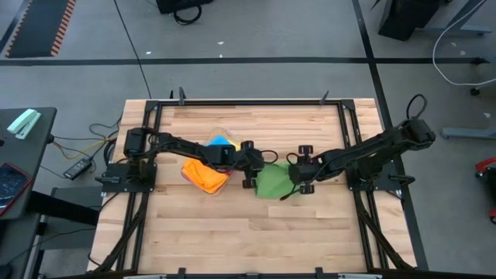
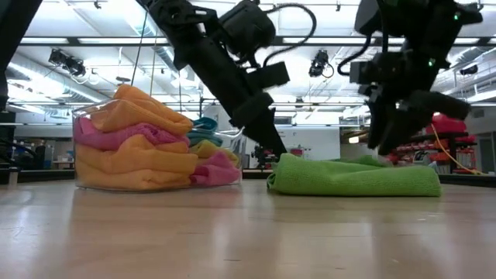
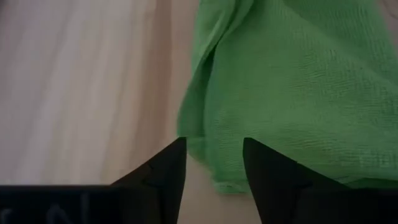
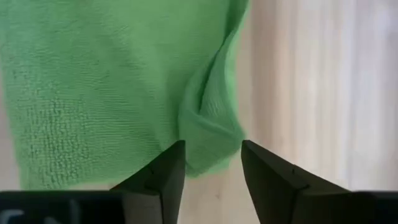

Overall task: Fold microfiber towels
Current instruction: Fold the green microfiber towel

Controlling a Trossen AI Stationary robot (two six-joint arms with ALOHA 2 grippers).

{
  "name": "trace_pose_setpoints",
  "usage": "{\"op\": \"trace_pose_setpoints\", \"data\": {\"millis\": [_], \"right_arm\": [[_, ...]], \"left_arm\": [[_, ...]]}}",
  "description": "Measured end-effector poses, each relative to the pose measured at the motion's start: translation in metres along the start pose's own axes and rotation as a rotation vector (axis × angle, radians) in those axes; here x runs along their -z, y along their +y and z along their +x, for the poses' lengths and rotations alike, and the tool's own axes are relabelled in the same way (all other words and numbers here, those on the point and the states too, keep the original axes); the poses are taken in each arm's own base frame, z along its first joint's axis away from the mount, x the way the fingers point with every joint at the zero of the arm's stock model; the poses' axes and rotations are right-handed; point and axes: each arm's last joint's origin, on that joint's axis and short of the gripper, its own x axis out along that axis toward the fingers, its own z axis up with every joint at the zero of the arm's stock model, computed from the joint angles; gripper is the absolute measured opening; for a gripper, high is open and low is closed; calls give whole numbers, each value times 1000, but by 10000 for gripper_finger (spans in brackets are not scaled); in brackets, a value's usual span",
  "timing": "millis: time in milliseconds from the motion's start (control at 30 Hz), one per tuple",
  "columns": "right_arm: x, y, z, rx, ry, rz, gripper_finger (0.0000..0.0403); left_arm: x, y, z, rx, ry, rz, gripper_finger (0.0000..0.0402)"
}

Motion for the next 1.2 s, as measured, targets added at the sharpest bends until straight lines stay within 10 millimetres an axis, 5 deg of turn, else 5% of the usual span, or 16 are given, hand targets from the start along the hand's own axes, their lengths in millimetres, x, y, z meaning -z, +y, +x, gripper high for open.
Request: {"op": "trace_pose_setpoints", "data": {"millis": [267, 433, 767, 1200], "right_arm": [[0, -12, -37, 87, -82, 20, 164], [3, -5, -49, -39, -250, 53, 164], [25, 39, -2, -195, -454, 18, 164], [47, 57, 24, -415, -229, 95, 163]], "left_arm": [[-15, -21, -14, -23, -103, 93, 148], [-16, -40, -12, 14, -135, 61, 132], [9, -62, 20, 116, -55, -18, 126], [7, -78, 8, 161, -36, -33, 140]]}}
